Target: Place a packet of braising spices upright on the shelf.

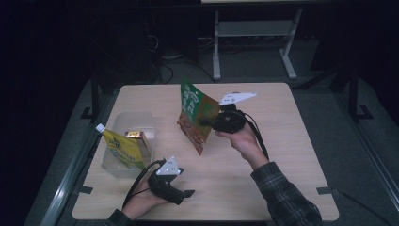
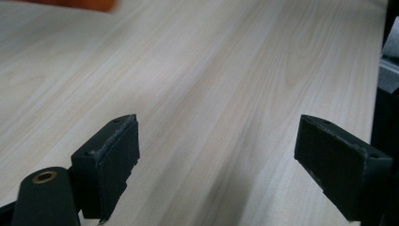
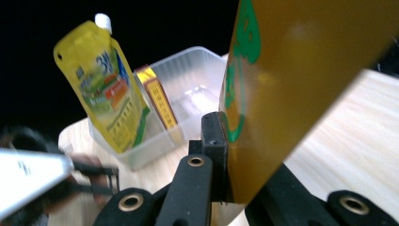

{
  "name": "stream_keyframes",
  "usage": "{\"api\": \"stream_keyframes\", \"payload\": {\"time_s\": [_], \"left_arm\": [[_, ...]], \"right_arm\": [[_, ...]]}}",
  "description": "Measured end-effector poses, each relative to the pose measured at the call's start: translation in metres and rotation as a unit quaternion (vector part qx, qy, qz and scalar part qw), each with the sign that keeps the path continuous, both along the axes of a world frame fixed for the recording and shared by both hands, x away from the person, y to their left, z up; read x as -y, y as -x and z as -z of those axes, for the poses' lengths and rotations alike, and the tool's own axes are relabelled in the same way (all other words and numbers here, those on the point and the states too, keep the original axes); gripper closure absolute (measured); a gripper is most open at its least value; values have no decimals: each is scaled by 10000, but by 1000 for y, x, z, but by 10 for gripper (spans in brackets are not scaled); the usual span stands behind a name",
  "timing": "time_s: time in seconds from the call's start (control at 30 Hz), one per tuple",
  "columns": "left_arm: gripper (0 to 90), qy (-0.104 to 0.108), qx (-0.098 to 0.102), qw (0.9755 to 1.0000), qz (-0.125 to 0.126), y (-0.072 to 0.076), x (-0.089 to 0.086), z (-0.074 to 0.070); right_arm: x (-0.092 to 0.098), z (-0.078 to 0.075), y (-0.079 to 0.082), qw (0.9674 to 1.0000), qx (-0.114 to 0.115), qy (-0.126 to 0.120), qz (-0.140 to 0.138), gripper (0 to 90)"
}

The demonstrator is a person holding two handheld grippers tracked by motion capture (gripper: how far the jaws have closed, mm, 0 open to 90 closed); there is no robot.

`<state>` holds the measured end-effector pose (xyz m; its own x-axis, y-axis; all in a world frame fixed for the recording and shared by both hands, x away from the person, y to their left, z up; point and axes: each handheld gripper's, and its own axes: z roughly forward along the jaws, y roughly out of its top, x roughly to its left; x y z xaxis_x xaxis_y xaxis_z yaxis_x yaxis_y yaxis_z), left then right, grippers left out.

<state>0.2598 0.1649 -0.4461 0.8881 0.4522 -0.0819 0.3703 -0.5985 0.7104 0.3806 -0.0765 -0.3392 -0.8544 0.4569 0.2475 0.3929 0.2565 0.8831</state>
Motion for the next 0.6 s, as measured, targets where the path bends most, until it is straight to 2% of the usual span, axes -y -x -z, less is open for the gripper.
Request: {"api": "stream_keyframes", "payload": {"time_s": [0.07, 0.2, 0.27, 0.37, 0.6], "left_arm": [[139, 10, -83, 10000, -2, 0, 2, 3], [139, -63, -99, 9999, 103, 0, 4, 4], [139, -51, -112, 9999, 80, 0, 5, 6], [139, -69, -125, 9998, 127, 0, 7, 6], [140, -37, -125, 9997, 187, -1, 9, 8]], "right_arm": [[-11, -7, -4, 9999, 60, -6, -82, 898], [-36, -19, -11, 9996, 159, -13, -218, 897], [-48, -24, -15, 9994, 179, -14, -290, 897], [-67, -30, -22, 9989, 223, -53, -404, 897], [-113, -37, -37, 9976, 301, 28, -626, 897]]}}
